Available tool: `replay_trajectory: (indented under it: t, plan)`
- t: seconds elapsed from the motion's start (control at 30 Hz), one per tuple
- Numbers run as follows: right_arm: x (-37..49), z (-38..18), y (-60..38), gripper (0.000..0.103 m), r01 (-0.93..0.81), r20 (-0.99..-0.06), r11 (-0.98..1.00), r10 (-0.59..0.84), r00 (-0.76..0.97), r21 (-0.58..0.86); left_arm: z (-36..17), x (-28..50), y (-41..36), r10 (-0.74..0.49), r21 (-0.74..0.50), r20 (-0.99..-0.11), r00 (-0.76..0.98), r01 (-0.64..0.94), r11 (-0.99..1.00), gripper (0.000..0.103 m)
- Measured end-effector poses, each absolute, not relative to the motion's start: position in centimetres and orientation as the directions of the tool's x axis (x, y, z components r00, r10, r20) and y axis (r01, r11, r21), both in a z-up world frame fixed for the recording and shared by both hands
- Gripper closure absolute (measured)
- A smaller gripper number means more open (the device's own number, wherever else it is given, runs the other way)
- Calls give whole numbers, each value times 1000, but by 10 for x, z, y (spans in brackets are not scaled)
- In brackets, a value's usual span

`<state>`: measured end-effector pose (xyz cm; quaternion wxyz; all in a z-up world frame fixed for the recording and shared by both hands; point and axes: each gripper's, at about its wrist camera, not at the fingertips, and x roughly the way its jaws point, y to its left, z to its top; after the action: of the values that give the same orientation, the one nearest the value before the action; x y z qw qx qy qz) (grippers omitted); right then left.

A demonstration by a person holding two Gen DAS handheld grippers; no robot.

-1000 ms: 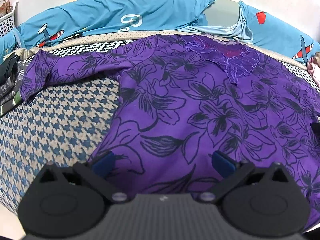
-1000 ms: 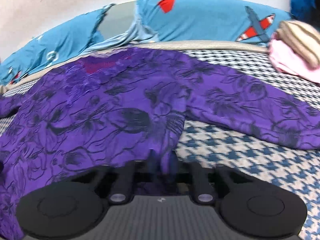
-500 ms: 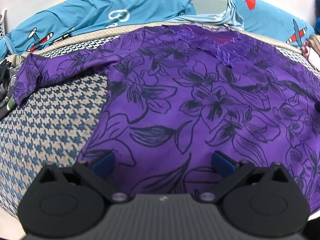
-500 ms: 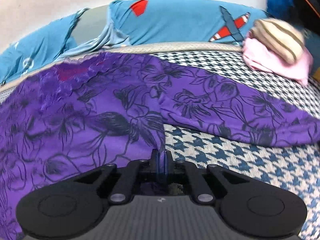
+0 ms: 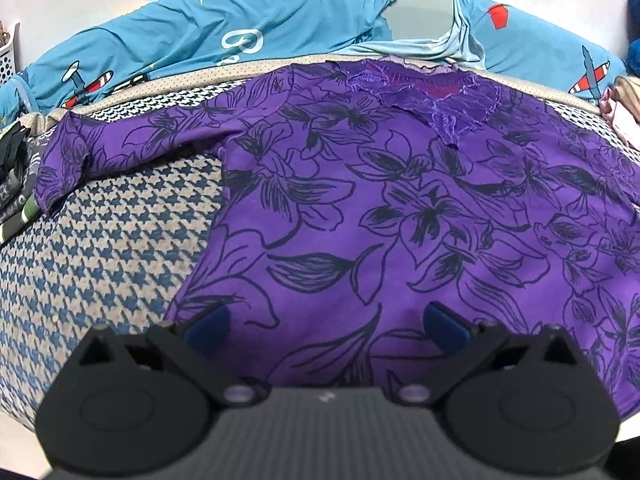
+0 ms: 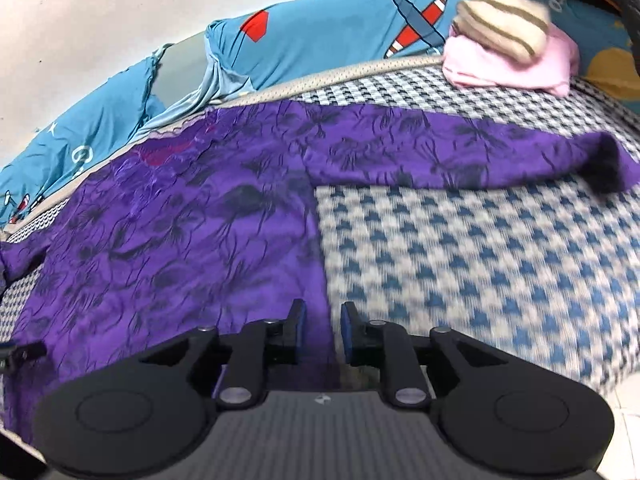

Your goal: Fold clothes

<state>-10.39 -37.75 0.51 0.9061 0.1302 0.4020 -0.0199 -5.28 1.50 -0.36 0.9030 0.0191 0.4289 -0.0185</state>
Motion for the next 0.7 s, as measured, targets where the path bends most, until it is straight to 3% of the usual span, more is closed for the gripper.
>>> replay_trajectory:
  t: [0.33, 0.43, 0.5, 0.7]
  plan:
    - [-121, -11, -354, 76, 108, -767, 982, 48, 639, 152, 1, -58, 17, -23, 6, -769, 639, 44, 999, 0]
    - [-121, -12, -350, 87, 107, -769, 988, 19, 639, 113, 1, -58, 18, -21, 6, -769, 639, 40, 999, 0]
    - [-123, -10, -350, 99, 121, -753, 988, -5, 658, 99, 2, -59, 18, -23, 5, -770, 638, 42, 999, 0]
    - [-142, 8, -349, 99, 186, -654, 982, -120, 747, 32, 1, -60, 15, -23, 14, -773, 634, 54, 998, 0]
